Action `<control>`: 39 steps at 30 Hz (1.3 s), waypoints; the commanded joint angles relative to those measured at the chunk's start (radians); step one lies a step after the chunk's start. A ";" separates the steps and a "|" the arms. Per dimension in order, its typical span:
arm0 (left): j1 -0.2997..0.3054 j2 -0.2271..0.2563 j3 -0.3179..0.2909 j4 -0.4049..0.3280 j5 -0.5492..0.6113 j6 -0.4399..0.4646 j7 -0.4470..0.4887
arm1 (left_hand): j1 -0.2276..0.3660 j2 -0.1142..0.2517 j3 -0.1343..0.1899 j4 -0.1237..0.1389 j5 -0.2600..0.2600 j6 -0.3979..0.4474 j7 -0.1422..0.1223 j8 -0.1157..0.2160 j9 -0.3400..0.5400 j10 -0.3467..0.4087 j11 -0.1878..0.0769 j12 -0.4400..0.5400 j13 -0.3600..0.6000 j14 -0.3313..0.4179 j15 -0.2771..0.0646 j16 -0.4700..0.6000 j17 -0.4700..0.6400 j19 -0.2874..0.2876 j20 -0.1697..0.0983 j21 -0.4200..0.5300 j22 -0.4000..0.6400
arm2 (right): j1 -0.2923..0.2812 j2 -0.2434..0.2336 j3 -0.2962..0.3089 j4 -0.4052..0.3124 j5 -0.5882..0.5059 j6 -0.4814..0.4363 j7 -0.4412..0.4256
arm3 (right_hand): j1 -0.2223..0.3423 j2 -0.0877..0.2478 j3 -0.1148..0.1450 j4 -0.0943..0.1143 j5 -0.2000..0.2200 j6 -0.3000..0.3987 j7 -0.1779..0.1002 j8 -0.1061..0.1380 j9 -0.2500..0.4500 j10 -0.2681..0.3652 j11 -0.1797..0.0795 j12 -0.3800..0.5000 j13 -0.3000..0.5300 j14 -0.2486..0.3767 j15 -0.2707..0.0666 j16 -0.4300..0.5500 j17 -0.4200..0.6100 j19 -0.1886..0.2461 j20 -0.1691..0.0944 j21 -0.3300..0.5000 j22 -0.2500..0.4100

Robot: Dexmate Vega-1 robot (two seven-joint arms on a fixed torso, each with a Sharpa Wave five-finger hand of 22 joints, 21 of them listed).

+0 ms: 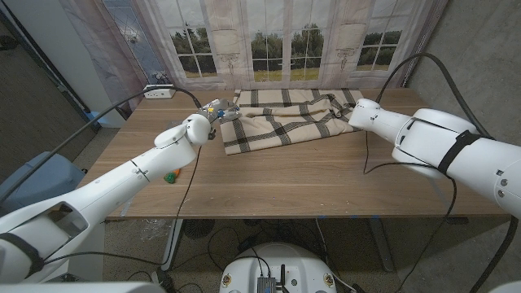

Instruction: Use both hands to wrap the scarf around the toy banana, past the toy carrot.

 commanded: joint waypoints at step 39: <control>-0.198 -0.045 0.192 0.134 0.037 0.058 -0.374 | -0.222 0.060 0.092 0.118 -0.086 -0.243 -0.072 -0.020 -0.026 -0.178 0.015 -0.028 -0.020 -0.141 0.004 -0.015 0.005 -0.065 0.018 -0.015 0.004 | -0.047 0.134 0.086 0.064 -0.023 0.116 -0.650 | 0.452 -0.021 -0.008 0.000 -0.033 0.619 0.022 0.076 0.032 0.536 -0.039 0.415 0.269 0.465 -0.180 0.404 0.486 0.238 -0.080 0.172 0.019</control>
